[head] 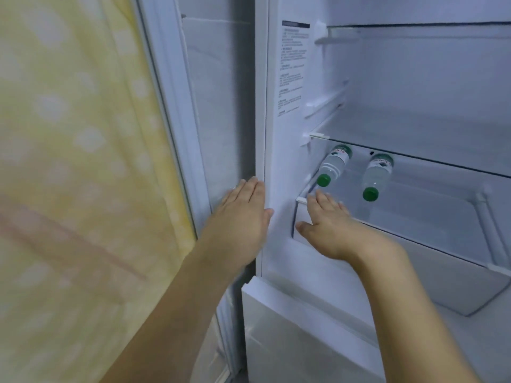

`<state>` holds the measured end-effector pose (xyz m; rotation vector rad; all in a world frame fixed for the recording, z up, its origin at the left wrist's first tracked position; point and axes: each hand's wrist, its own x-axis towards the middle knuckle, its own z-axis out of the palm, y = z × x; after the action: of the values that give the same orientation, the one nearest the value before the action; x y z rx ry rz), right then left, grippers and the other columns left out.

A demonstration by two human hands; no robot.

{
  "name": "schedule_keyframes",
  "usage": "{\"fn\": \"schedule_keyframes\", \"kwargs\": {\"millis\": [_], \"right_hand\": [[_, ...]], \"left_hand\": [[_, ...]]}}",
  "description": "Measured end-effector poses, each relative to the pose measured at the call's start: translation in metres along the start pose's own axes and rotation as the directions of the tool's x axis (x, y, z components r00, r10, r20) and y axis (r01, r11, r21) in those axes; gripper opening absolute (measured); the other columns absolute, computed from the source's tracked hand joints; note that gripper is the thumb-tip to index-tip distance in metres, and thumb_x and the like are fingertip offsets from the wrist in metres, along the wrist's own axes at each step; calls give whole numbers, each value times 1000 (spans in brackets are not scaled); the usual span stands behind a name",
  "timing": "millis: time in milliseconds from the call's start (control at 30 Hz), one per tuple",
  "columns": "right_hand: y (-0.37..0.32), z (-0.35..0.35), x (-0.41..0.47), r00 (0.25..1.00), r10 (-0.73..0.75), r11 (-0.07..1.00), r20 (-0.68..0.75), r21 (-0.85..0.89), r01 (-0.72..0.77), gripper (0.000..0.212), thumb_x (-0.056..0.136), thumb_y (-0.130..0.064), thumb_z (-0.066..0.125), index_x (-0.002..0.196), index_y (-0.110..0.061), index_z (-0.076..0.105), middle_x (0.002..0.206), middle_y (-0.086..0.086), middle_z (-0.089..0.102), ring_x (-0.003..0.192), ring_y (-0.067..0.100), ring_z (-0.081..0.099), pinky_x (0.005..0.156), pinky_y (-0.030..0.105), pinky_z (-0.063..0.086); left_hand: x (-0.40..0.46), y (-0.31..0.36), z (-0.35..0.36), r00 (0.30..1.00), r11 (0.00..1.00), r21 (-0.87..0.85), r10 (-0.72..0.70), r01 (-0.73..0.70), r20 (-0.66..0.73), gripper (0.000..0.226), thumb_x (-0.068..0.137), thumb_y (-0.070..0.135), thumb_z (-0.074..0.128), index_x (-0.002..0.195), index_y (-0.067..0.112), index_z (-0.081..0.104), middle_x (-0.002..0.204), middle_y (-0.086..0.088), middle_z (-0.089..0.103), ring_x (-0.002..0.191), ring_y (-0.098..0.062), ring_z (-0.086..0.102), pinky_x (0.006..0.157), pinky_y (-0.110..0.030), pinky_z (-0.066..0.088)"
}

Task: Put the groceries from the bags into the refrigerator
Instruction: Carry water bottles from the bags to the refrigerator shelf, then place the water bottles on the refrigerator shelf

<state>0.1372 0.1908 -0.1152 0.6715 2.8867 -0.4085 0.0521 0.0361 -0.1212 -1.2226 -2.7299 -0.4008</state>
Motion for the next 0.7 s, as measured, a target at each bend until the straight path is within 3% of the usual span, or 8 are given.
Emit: {"fn": "schedule_keyframes", "kwargs": {"millis": [367, 700], "right_hand": [[-99, 16, -48, 971, -237, 971, 34, -28, 238, 67, 106, -38, 27, 155, -12, -9, 161, 7, -21, 149, 21, -17, 119, 35, -10], [-198, 39, -101, 863, -497, 865, 84, -33, 501, 68, 105, -41, 27, 156, -14, -9, 161, 5, -21, 149, 20, -18, 118, 33, -10]], "left_hand": [[-101, -56, -37, 973, 960, 167, -215, 226, -83, 62, 107, 39, 25, 157, 7, 8, 166, -10, 8, 153, -25, 5, 124, -39, 7], [-212, -90, -84, 876, 858, 186, -452, 479, -169, 64, 107, 40, 23, 158, 8, 1, 167, -8, -2, 153, -22, -4, 123, -36, -2]]}}
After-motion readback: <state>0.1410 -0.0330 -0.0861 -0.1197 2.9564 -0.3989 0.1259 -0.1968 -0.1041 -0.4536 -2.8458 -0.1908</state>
